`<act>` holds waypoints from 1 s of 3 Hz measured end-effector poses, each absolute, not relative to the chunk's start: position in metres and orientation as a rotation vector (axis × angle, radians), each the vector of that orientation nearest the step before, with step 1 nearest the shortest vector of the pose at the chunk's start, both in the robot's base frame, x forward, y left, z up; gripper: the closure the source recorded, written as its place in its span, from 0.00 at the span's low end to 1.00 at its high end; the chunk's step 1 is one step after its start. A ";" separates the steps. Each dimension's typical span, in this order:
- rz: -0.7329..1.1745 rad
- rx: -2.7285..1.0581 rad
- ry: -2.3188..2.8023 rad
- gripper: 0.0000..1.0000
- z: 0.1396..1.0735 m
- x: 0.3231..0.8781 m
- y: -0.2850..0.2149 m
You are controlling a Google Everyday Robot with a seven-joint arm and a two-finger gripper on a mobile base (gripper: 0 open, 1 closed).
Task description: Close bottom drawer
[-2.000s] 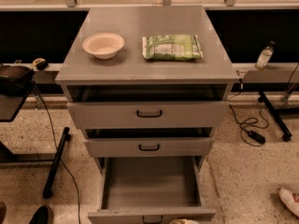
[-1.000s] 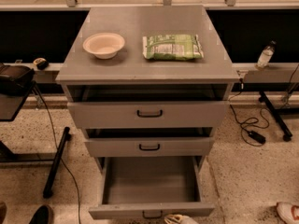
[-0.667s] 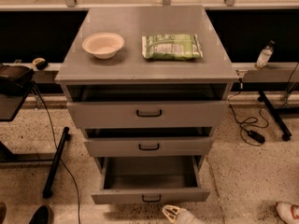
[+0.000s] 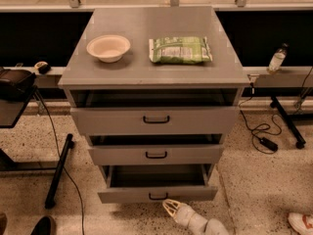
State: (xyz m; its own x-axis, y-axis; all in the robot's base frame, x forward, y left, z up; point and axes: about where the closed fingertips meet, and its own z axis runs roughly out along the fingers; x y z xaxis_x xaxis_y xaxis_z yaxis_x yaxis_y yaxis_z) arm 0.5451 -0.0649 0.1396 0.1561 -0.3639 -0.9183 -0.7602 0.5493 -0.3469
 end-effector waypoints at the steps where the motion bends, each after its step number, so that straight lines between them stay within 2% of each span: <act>1: 0.364 -1.020 1.434 1.00 0.144 0.570 -0.055; 3: 0.332 -1.002 1.434 1.00 0.147 0.636 -0.038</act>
Offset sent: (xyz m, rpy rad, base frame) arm 0.1376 0.0440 0.0142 -0.0026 -0.0566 -0.0326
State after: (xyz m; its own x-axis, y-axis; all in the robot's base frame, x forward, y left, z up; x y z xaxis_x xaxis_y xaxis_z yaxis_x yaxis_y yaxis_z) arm 0.6357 -0.0379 0.1469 0.1744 -0.3649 -0.9145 -0.7299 0.5755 -0.3688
